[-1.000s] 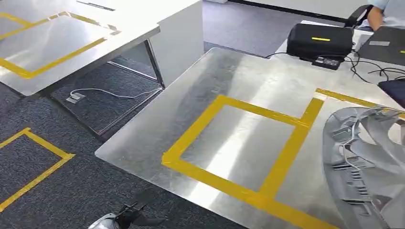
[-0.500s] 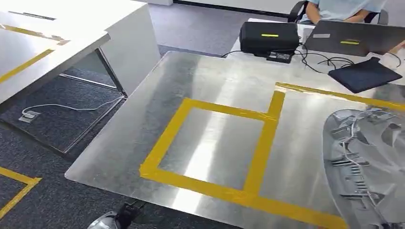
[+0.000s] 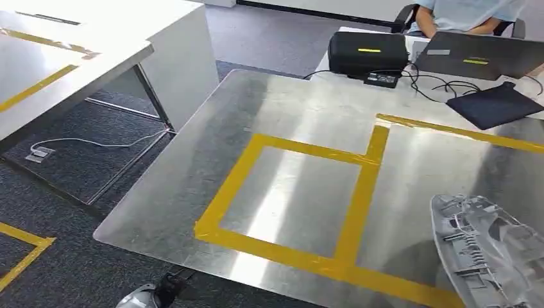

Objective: Take the parts from the cabinet and place them on the table.

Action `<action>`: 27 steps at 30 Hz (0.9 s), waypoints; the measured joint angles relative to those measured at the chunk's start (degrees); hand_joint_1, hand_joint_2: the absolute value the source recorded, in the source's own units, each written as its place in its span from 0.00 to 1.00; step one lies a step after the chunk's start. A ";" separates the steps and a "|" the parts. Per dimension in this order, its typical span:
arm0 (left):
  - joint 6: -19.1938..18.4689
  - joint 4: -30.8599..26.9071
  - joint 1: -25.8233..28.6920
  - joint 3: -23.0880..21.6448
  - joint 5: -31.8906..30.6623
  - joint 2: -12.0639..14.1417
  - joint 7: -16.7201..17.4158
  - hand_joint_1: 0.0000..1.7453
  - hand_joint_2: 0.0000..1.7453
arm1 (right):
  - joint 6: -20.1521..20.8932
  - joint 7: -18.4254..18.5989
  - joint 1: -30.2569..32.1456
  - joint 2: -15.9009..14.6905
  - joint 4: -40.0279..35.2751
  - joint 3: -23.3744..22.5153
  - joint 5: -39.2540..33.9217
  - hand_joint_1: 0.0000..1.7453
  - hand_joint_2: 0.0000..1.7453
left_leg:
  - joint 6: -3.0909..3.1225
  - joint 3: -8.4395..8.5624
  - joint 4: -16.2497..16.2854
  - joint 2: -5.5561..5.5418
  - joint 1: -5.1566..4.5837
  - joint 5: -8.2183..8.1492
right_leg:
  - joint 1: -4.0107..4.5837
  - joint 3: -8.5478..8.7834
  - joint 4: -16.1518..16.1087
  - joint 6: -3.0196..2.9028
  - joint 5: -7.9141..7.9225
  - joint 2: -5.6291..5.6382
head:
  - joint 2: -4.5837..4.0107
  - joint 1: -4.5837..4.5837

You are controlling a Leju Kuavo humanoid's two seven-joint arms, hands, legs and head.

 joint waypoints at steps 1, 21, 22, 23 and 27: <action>-0.07 0.00 0.00 0.00 -0.04 0.04 0.02 0.00 1.00 | 1.31 2.62 0.13 -0.80 -0.07 0.15 0.00 1.00 1.00 | 0.00 0.03 -0.02 0.00 0.01 0.00 | 0.02 0.00 0.01 0.00 0.00 0.01 | 0.00 -0.02; -1.53 0.00 -0.32 -0.35 -2.03 0.55 0.15 0.00 1.00 | 15.29 7.03 -1.31 -10.89 -1.27 -13.86 -15.74 1.00 1.00 | -0.17 0.58 -0.08 0.00 0.28 -0.11 | 0.36 -0.08 0.05 -0.13 -0.17 0.00 | 0.00 -0.02; -1.53 0.00 -0.35 -0.37 -2.03 0.55 0.15 0.00 1.00 | 15.42 6.83 -1.44 -10.89 -1.16 -14.59 -15.89 1.00 1.00 | -0.17 0.59 -0.08 0.00 0.28 -0.11 | 0.36 -0.08 0.05 -0.13 -0.17 0.00 | 0.00 0.02; -1.55 0.00 -0.37 -0.37 -2.05 0.55 0.15 0.00 1.00 | 15.57 6.74 -1.60 -10.89 -1.07 -15.22 -16.00 1.00 1.00 | -0.17 0.59 -0.08 0.00 0.28 -0.11 | 0.36 -0.08 0.05 -0.13 -0.17 0.00 | 0.00 0.00; -1.86 0.00 -0.42 -0.42 -2.47 0.63 0.15 0.00 1.00 | 17.78 4.27 -2.84 -10.87 -0.02 -18.74 -16.26 1.00 1.00 | -0.17 0.63 -0.08 0.00 0.28 -0.11 | 0.36 -0.08 0.05 -0.13 -0.17 0.01 | 0.00 -0.02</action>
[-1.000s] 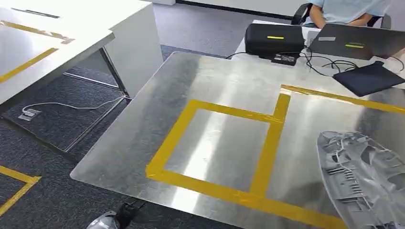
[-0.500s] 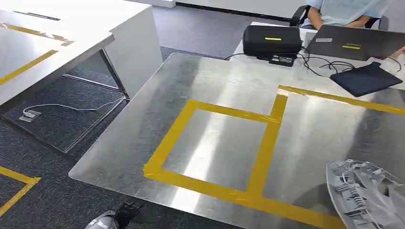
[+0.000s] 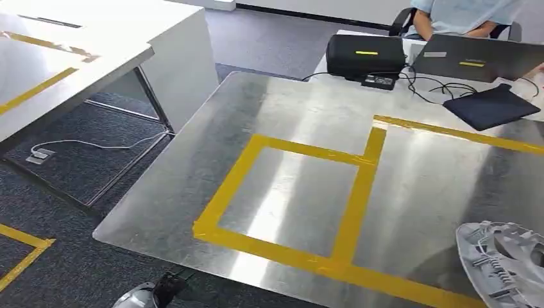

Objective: Take the parts from the cabinet and place them on the table.

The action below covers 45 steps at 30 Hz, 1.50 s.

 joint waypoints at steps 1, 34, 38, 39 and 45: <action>-0.04 0.00 -0.06 -0.07 -0.15 0.00 0.00 0.00 1.00 | 0.81 -1.25 -0.85 0.07 0.59 -1.18 0.22 1.00 1.00 | 0.00 0.02 0.00 0.01 0.00 0.00 | 0.00 0.00 0.00 0.00 0.00 0.01 | 0.00 0.02; -3.26 0.00 -1.61 -2.56 -5.60 -0.68 2.05 0.00 1.00 | -6.06 25.67 -21.80 -33.99 23.10 31.53 -4.24 1.00 1.00 | 0.10 0.16 0.02 0.57 0.05 0.10 | 0.06 -0.06 -0.06 0.19 0.39 0.60 | 0.00 0.02; -3.34 0.00 -1.62 -2.56 -5.90 -0.68 2.16 0.00 1.00 | -6.87 26.54 -25.00 -37.69 24.15 37.03 -5.29 1.00 1.00 | 0.10 0.19 0.02 0.60 0.06 0.11 | 0.07 -0.06 -0.06 0.19 0.42 0.65 | 0.00 0.02; -3.41 0.00 -1.64 -2.56 -5.90 -0.70 2.25 0.00 1.00 | -7.02 26.67 -25.69 -38.53 24.35 38.22 -5.59 1.00 1.00 | 0.10 0.20 0.02 0.60 0.06 0.11 | 0.07 -0.06 -0.06 0.19 0.43 0.65 | 0.00 0.02; -3.50 0.00 -1.63 -2.56 -5.92 -0.70 2.27 0.00 1.00 | -7.72 26.91 -28.15 -41.07 24.94 41.94 -6.32 1.00 1.00 | 0.09 0.21 0.02 0.60 0.05 0.12 | 0.06 -0.05 -0.06 0.20 0.45 0.67 | 0.00 0.02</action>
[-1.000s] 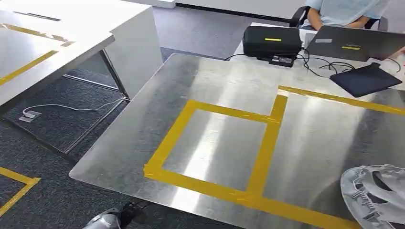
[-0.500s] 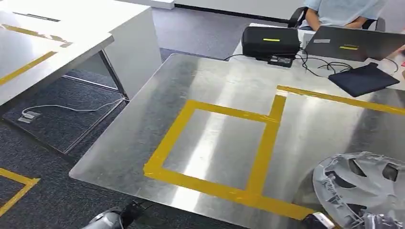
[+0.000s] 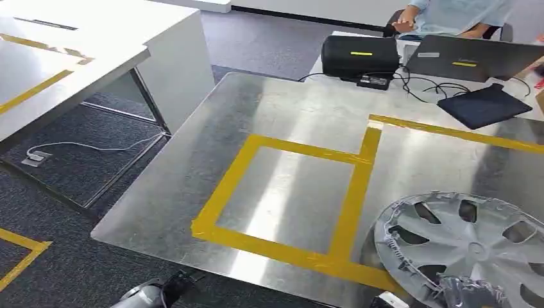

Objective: Take the parts from the cabinet and place them on the table.

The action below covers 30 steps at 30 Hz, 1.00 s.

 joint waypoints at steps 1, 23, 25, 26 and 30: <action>-0.15 0.00 -0.01 0.00 0.00 0.00 0.00 0.00 1.00 | -0.17 0.06 -0.52 -0.44 0.13 0.70 -0.17 1.00 1.00 | 0.00 0.00 0.00 0.00 0.00 0.00 | 0.00 0.00 0.00 0.01 0.01 0.01 | 0.00 -0.02; 0.22 0.00 0.07 0.00 0.22 -0.09 0.15 0.00 1.00 | -1.03 2.40 -0.03 -7.04 -0.46 3.44 -5.05 1.00 1.00 | 0.01 0.03 0.01 -0.03 0.00 0.01 | 0.01 0.03 0.00 0.01 -0.04 -0.05 | 0.00 0.00; 0.22 0.00 0.06 0.00 0.22 -0.11 0.15 0.00 1.00 | -0.98 2.40 0.05 -7.04 -0.46 3.28 -5.05 1.00 1.00 | 0.01 0.03 0.01 -0.03 0.00 0.00 | 0.01 0.03 0.00 0.01 -0.04 -0.05 | 0.00 0.00; 0.22 0.00 0.06 0.00 0.24 -0.13 0.15 0.00 1.00 | -0.87 2.40 0.15 -7.04 -0.46 3.20 -5.05 1.00 1.00 | 0.01 0.03 0.01 -0.04 0.00 0.00 | 0.00 0.03 0.00 0.02 -0.04 -0.06 | 0.00 0.00; -0.77 0.02 0.11 0.00 1.20 -0.13 -0.04 0.00 1.00 | 0.02 2.40 1.92 -7.04 -0.90 1.99 -4.63 1.00 1.00 | 0.03 0.03 0.01 -0.05 0.00 -0.01 | 0.00 0.04 0.00 0.02 -0.04 -0.07 | 0.00 -0.02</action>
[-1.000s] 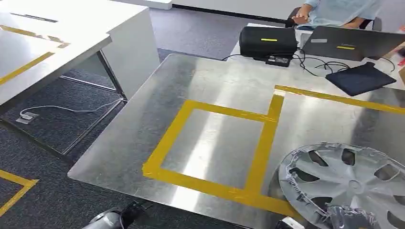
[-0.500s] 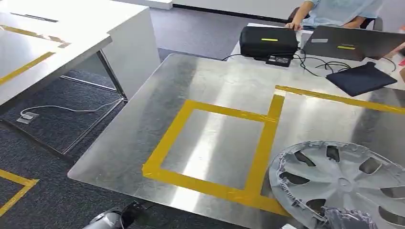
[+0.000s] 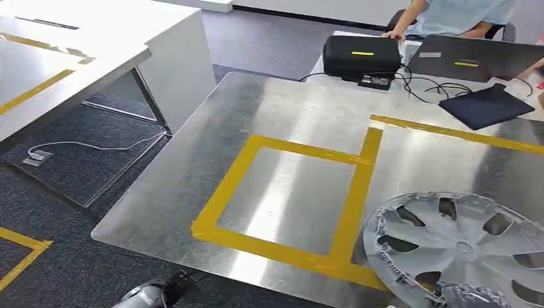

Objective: Take the parts from the cabinet and place them on the table.

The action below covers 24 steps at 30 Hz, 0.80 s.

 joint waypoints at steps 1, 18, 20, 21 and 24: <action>-0.24 0.00 0.03 0.00 0.32 0.02 -0.15 0.00 1.00 | 0.35 0.00 0.52 0.00 -0.13 -0.39 0.13 1.00 1.00 | 0.00 0.00 0.00 0.00 0.00 0.00 | 0.00 0.00 0.00 0.00 0.00 0.01 | 0.00 0.02; 1.09 0.00 -0.15 0.11 -0.20 -0.02 0.85 0.00 0.00 | 10.21 0.02 10.65 2.93 -2.08 -6.23 5.75 0.00 1.00 | -0.02 -0.17 -0.01 -0.06 0.00 -0.03 | -0.01 0.05 0.00 -0.02 -0.04 -0.08 | 0.00 0.00; 1.18 0.00 -0.17 0.09 -0.24 -0.04 0.92 0.00 0.00 | 11.17 0.02 11.37 3.28 -2.51 -6.49 7.52 0.00 1.00 | -0.02 -0.20 -0.01 -0.05 -0.01 -0.03 | -0.03 0.04 0.01 -0.02 -0.04 -0.07 | 0.00 0.00; 1.20 0.00 -0.19 0.09 -0.26 -0.04 0.96 0.00 0.00 | 11.71 0.02 11.64 3.45 -2.84 -6.69 8.34 0.00 1.00 | -0.02 -0.19 -0.01 -0.05 -0.01 -0.03 | -0.03 0.01 0.01 -0.02 -0.04 -0.08 | 0.00 0.04; 1.38 0.00 -0.20 0.11 -0.26 -0.07 1.05 0.00 0.00 | 13.09 0.02 12.42 4.13 -3.97 -7.08 10.92 0.00 1.00 | -0.02 -0.21 -0.01 -0.06 -0.02 -0.04 | -0.04 -0.11 0.00 0.00 -0.05 -0.08 | 0.00 0.00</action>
